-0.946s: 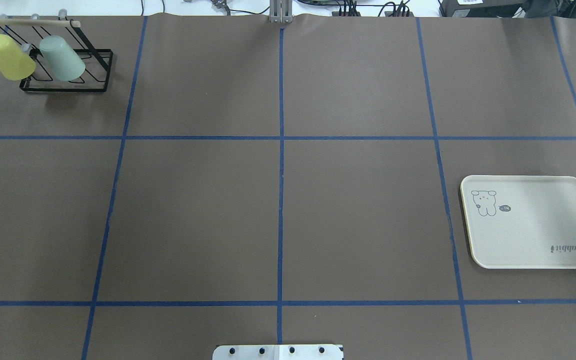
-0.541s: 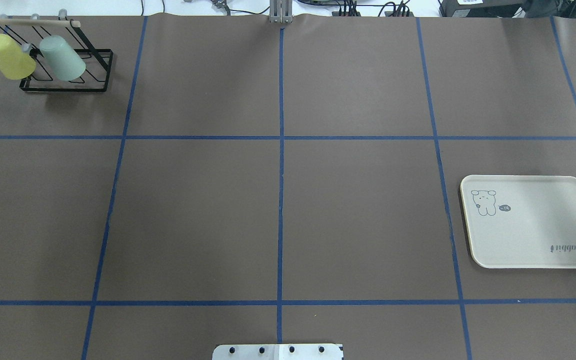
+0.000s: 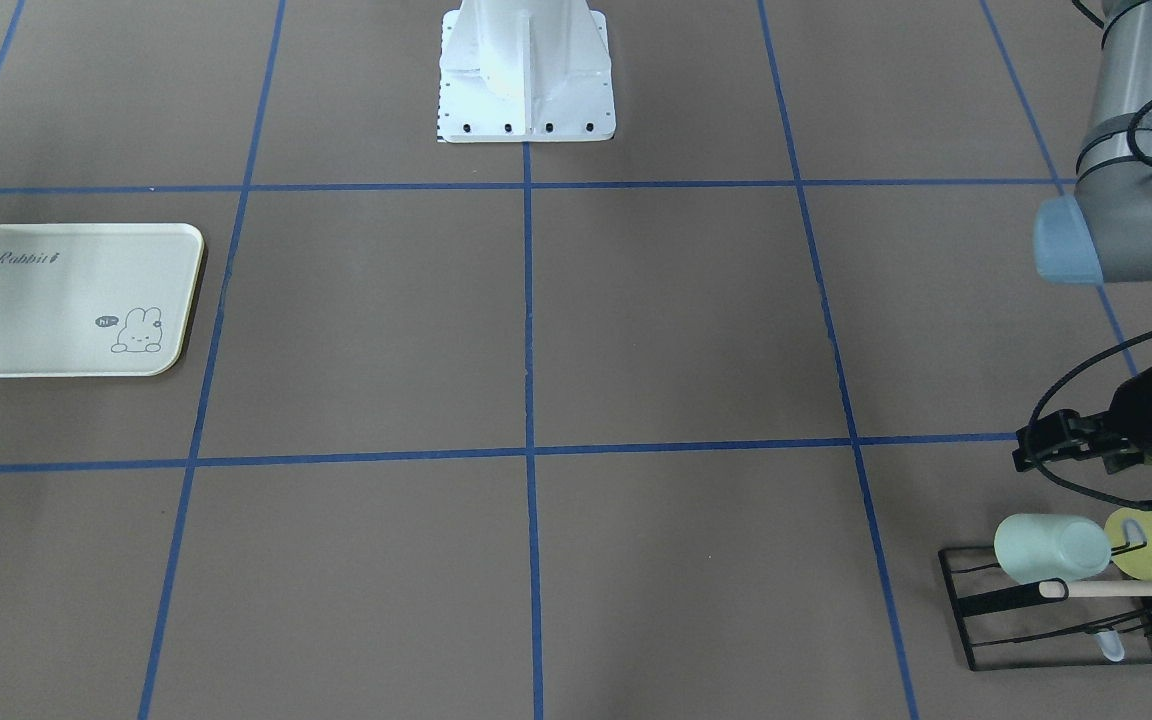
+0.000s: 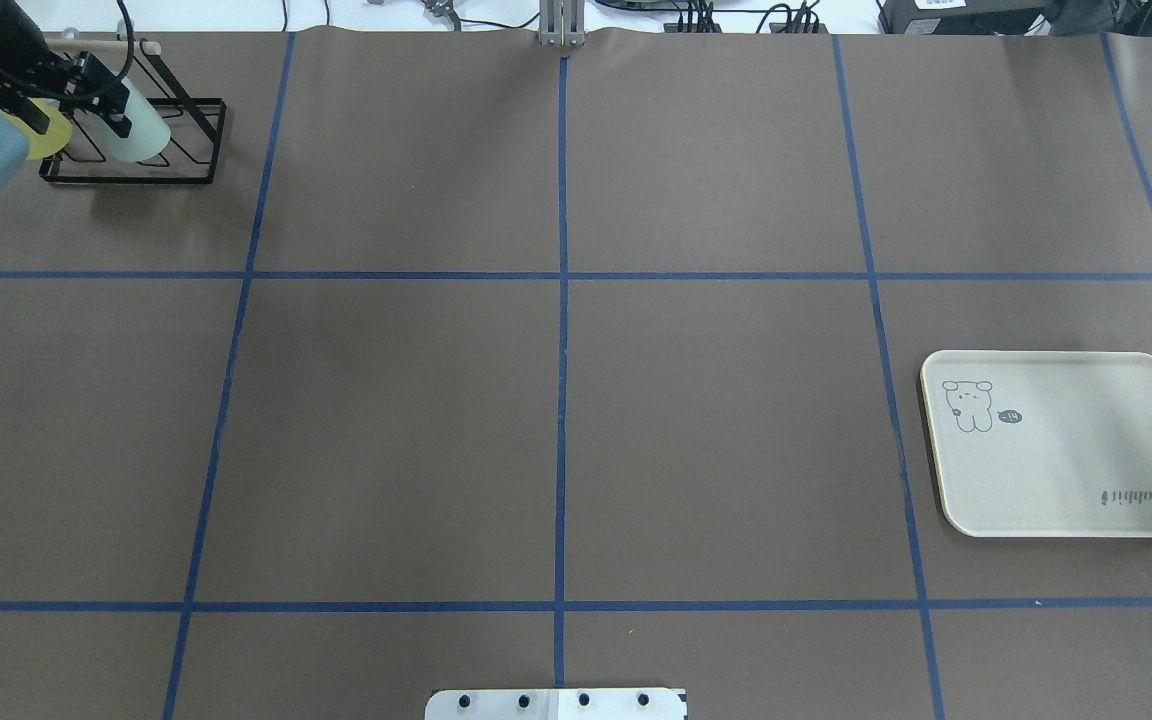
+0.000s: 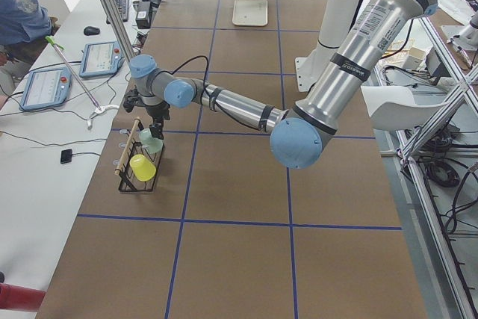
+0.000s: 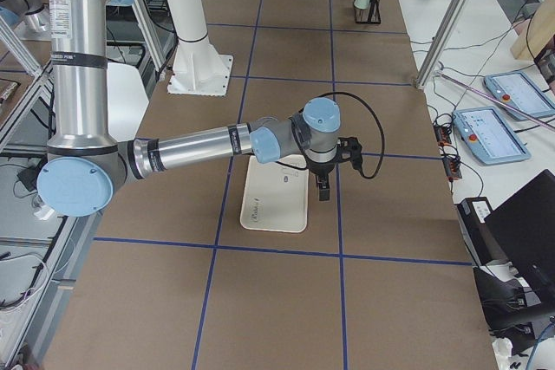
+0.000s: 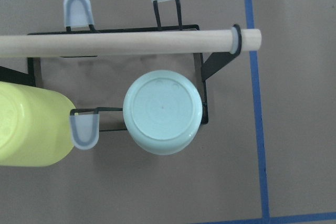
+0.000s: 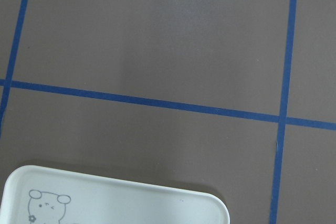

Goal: Left arm grabs green cup and hands to right arm on tray

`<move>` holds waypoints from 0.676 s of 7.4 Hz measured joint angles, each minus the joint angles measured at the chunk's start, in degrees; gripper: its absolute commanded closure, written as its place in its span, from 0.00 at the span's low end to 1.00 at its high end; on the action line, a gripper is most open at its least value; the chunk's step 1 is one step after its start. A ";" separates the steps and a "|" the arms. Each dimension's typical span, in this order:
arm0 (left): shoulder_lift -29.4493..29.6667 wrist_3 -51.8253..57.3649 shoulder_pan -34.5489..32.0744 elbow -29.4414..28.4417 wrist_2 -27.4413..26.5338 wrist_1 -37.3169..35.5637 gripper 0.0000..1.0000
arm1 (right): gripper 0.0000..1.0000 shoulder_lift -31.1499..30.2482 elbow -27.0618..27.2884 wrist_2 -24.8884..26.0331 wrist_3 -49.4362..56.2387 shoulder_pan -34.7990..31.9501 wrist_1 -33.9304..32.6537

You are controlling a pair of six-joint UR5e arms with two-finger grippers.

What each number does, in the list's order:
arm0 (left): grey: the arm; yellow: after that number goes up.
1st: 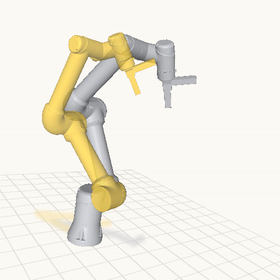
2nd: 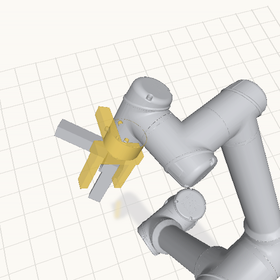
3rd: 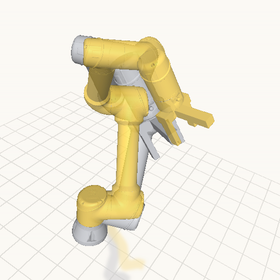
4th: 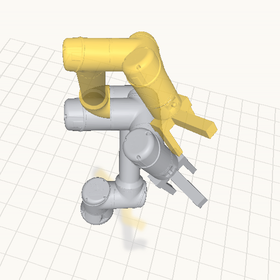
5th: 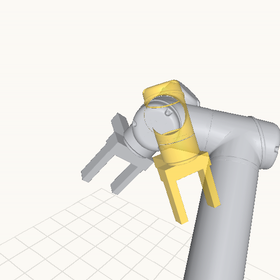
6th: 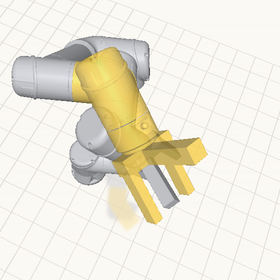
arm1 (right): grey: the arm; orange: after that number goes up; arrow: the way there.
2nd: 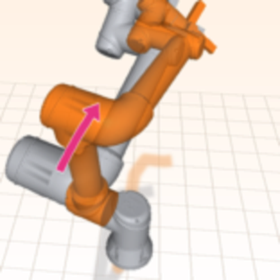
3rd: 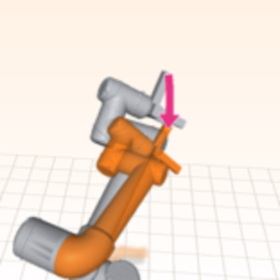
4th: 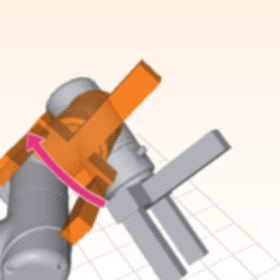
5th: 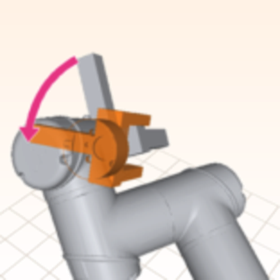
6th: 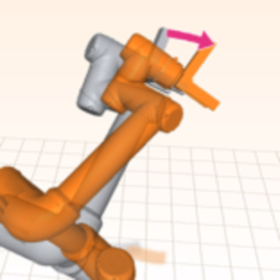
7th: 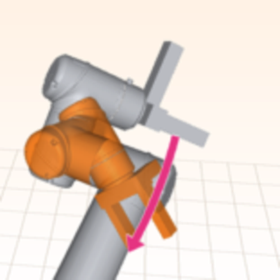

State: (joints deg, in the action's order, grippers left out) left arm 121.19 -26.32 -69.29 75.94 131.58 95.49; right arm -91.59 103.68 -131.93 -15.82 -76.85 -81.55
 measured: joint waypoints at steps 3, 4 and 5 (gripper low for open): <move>3.66 0.23 0.63 -5.96 -0.98 0.31 0.01 | 0.00 0.01 -0.59 0.26 0.00 0.41 0.07; 5.26 0.26 0.90 -8.26 -2.56 0.60 0.01 | 0.00 0.01 -0.69 0.27 0.00 0.44 0.08; 6.45 0.24 1.21 -10.42 -4.08 1.34 0.01 | 0.00 0.01 -0.79 0.27 0.00 0.46 0.08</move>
State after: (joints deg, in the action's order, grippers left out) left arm 127.64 -26.08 -68.08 65.52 127.50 96.83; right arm -91.58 102.88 -131.66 -15.82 -76.38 -81.47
